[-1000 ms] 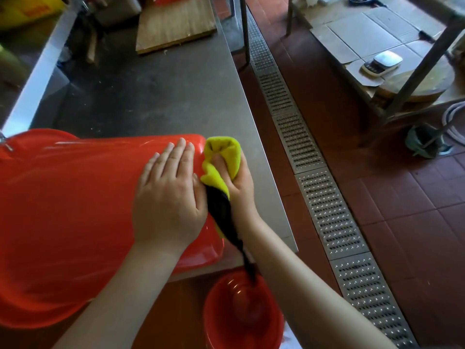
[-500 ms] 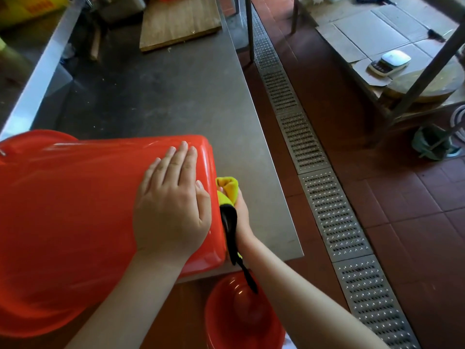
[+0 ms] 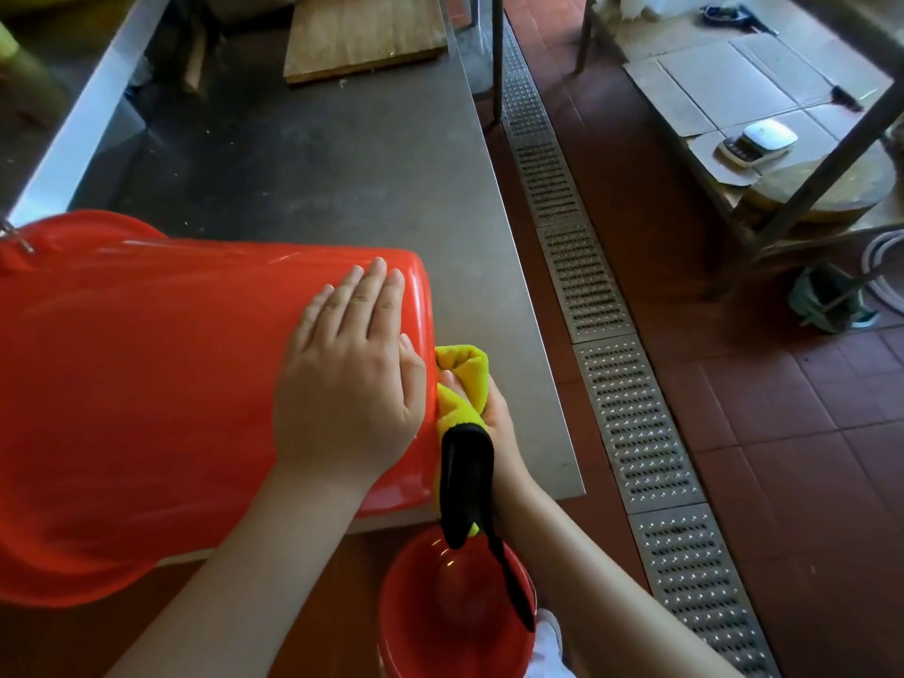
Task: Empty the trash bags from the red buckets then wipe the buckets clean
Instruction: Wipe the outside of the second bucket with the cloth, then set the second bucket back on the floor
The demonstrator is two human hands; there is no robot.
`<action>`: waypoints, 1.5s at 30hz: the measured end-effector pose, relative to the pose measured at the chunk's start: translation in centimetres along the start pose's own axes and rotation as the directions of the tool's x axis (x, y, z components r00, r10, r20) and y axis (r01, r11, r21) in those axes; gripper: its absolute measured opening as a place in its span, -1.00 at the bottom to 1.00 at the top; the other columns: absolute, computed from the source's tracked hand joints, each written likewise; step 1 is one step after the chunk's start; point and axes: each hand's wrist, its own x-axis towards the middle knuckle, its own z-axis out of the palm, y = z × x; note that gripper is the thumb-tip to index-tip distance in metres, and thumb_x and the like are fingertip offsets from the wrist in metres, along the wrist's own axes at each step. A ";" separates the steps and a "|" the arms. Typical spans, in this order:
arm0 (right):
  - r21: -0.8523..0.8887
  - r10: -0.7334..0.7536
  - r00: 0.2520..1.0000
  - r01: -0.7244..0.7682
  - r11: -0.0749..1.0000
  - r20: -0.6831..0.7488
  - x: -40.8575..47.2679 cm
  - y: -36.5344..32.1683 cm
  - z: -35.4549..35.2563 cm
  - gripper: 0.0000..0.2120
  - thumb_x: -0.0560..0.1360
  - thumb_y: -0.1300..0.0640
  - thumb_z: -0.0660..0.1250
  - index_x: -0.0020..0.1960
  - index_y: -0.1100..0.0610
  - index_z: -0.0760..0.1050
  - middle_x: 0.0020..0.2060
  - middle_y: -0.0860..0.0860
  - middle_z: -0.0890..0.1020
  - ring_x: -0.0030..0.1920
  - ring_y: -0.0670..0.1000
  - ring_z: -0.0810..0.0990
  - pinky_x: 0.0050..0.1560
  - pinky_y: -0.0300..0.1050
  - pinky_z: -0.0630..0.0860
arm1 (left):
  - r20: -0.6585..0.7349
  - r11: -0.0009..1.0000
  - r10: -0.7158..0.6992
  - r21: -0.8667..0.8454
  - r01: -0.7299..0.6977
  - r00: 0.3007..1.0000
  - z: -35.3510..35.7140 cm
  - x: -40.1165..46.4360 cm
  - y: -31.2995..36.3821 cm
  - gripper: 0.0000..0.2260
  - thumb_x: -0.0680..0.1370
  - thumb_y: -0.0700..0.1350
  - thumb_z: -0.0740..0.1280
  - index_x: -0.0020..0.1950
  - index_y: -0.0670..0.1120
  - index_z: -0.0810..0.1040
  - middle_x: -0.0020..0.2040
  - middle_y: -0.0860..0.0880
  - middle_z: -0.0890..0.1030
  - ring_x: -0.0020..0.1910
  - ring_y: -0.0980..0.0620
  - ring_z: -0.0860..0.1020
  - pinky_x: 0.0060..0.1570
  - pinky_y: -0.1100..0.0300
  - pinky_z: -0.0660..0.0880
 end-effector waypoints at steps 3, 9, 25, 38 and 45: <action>-0.031 -0.075 0.997 0.076 0.997 0.023 -0.8 -2.3 -0.4 -0.79 0.51 -0.04 0.35 0.05 0.06 0.56 -0.17 -0.02 0.61 -0.15 -0.05 0.53 -0.06 -0.14 0.49 | -0.001 1.000 0.001 0.007 -0.001 1.000 0.0 -0.2 0.0 -0.49 0.57 -0.07 0.04 0.47 -0.21 0.39 0.48 -0.17 0.40 0.48 -0.13 0.35 0.49 -0.04 0.20; -0.336 -0.202 0.975 0.161 0.928 -0.090 0.2 -2.2 -2.3 -0.85 0.55 -0.02 0.34 0.03 0.05 0.53 -0.17 -0.01 0.65 -0.17 0.04 0.62 -0.09 0.01 0.54 | -0.018 1.000 -0.010 -0.013 0.010 1.000 -0.3 -1.1 0.3 -0.50 0.58 -0.08 0.05 0.48 -0.22 0.38 0.48 -0.17 0.39 0.48 -0.14 0.35 0.50 -0.05 0.20; -0.934 -0.081 0.964 0.221 -0.281 0.253 3.8 3.0 -7.0 -0.56 0.54 -0.21 0.19 0.20 0.10 0.47 0.08 0.07 0.56 0.07 0.16 0.53 0.10 0.10 0.41 | 0.002 0.999 -0.019 -0.031 0.019 1.000 -0.1 -0.8 0.0 -0.49 0.56 -0.06 0.03 0.48 -0.20 0.39 0.47 -0.16 0.41 0.47 -0.12 0.36 0.49 -0.04 0.21; -0.946 0.006 0.975 0.216 -0.241 0.221 1.9 -2.1 -6.5 -0.34 0.55 -0.31 0.01 0.48 0.09 0.26 0.38 0.03 0.45 0.40 0.08 0.36 0.40 0.02 0.19 | 0.026 0.996 0.002 -0.084 0.000 1.000 -0.1 -0.6 -0.3 -0.47 0.58 -0.03 -0.01 0.48 -0.21 0.39 0.47 -0.19 0.41 0.47 -0.14 0.36 0.49 -0.05 0.21; -0.950 -0.269 0.917 0.248 -0.189 0.293 1.7 -8.7 -2.7 -0.59 0.62 0.02 0.16 0.43 0.12 0.34 0.34 0.03 0.50 0.36 0.08 0.41 0.38 0.02 0.23 | 0.069 0.971 0.019 -0.240 -0.002 0.997 -0.7 -0.2 -0.9 -0.49 0.55 -0.07 0.04 0.46 -0.17 0.42 0.45 -0.16 0.43 0.47 -0.13 0.35 0.50 -0.01 0.14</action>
